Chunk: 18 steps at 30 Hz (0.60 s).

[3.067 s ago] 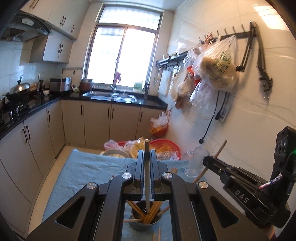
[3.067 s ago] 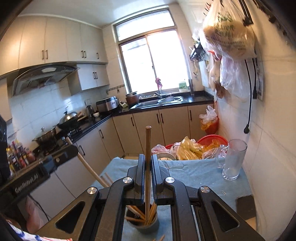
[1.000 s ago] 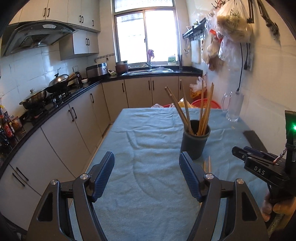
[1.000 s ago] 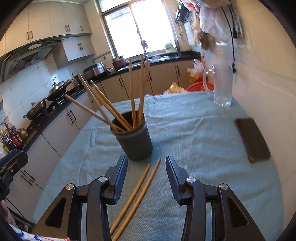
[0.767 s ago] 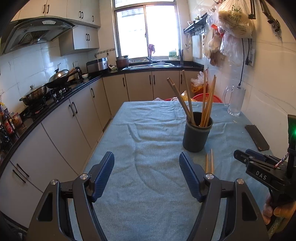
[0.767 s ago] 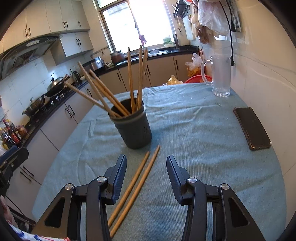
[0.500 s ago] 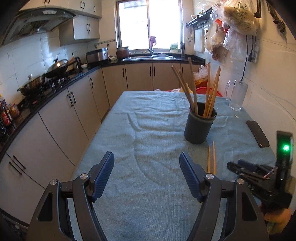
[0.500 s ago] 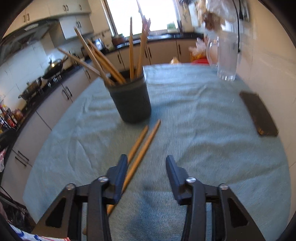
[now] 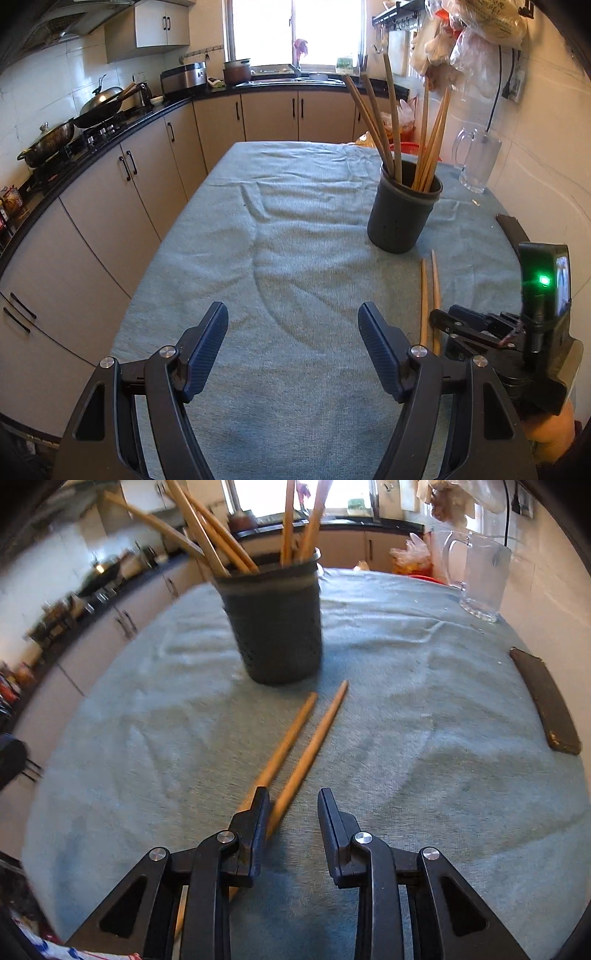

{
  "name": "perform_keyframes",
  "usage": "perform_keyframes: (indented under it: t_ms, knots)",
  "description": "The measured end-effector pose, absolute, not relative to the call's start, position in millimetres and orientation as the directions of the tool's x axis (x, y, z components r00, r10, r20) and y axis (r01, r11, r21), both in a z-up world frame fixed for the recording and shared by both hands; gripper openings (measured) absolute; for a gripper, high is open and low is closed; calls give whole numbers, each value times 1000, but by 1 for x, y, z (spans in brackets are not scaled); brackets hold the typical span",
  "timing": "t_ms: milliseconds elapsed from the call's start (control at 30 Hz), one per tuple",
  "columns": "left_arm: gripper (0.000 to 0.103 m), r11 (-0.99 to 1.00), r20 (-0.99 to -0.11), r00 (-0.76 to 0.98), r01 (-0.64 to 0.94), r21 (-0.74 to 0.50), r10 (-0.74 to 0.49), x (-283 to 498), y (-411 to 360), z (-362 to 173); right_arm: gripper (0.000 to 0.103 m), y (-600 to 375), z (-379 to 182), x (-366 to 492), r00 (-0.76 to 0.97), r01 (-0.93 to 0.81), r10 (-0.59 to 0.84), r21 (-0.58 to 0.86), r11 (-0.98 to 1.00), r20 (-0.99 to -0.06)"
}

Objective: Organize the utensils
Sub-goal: 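Move both open grippers back to the last chopsticks on the cloth, then close the left gripper on a chopstick while the right gripper grasps the other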

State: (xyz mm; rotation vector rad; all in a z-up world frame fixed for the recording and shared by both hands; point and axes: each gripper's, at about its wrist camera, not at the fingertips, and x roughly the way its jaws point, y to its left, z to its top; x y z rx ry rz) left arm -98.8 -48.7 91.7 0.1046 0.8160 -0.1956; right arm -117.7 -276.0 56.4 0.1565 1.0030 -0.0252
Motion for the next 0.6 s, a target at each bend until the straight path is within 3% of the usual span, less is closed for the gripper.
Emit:
perform_keyframes:
  t_ms: [33, 100, 600]
  knots:
    - [72, 976, -733, 667, 215, 21, -131, -99, -50, 90, 26, -275, 56, -117, 540, 95, 39, 108, 990, -841]
    - [72, 976, -737, 663, 217, 23, -130, -98, -54, 86, 14, -274, 56, -117, 534, 101, 13, 79, 992, -845]
    - [71, 889, -832, 485, 458, -21, -269, -100, -137, 30, 9, -345, 59, -171, 499, 184, -44, 56, 981, -866]
